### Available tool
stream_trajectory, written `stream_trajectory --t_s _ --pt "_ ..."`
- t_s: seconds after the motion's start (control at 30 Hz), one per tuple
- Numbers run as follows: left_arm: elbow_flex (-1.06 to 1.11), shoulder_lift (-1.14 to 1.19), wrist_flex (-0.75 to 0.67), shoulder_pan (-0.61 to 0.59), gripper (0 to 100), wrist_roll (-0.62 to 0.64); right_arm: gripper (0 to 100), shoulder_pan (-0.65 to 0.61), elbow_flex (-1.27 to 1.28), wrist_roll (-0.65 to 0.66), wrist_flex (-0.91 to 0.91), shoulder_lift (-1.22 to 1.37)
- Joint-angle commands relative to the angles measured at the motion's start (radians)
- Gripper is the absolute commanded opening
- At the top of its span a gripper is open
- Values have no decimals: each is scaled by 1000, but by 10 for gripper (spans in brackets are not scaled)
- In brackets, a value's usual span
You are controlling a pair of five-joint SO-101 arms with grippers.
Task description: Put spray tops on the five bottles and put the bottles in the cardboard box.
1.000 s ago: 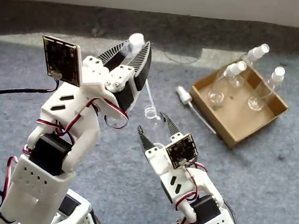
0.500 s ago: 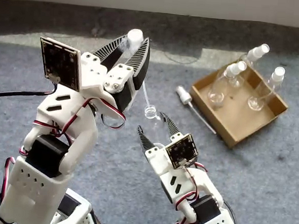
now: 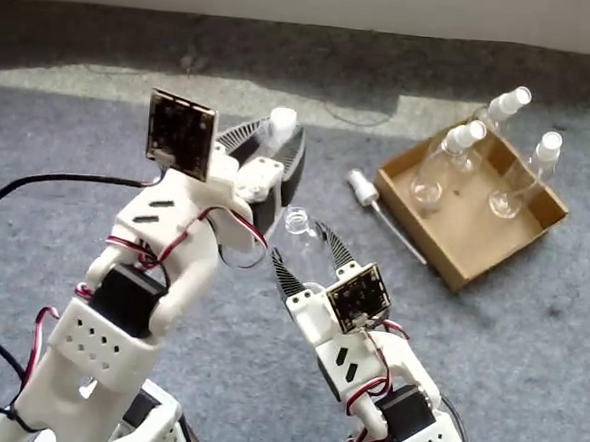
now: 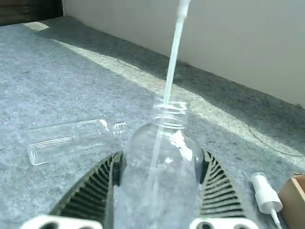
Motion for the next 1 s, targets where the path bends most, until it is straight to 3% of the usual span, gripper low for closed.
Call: stream_trajectory --t_s 0.0,0.3,0.6,0.87,0.97 --pt "45 -19 -21 93 4 -8 84 -4 113 -3 -30 -18" --pt "156 -28 -20 125 4 -8 84 -4 113 -3 -30 -18" --pt "397 -348 -23 130 4 -6 81 -4 111 -3 -33 -19" --pt "473 -377 -25 130 4 -6 81 -4 113 -2 -31 -19" --pt "455 -377 -21 125 4 -6 81 -4 113 83 -31 -19"
